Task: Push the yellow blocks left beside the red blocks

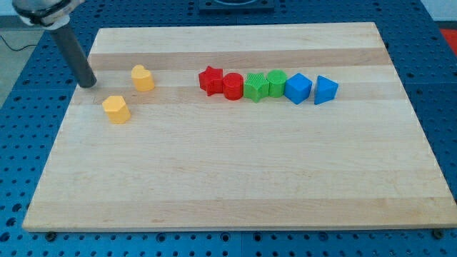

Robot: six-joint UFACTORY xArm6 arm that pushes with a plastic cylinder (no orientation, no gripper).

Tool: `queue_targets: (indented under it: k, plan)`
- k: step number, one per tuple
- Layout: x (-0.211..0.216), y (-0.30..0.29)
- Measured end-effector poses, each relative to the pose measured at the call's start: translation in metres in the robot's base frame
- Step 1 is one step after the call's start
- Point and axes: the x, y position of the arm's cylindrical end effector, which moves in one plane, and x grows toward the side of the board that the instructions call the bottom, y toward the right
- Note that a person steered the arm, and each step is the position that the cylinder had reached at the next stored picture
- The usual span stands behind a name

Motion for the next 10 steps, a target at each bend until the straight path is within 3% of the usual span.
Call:
queue_targets:
  k: [3, 6, 10]
  plan:
    - [0.008, 0.118]
    - [-0.015, 0.071]
    - [-0.012, 0.118]
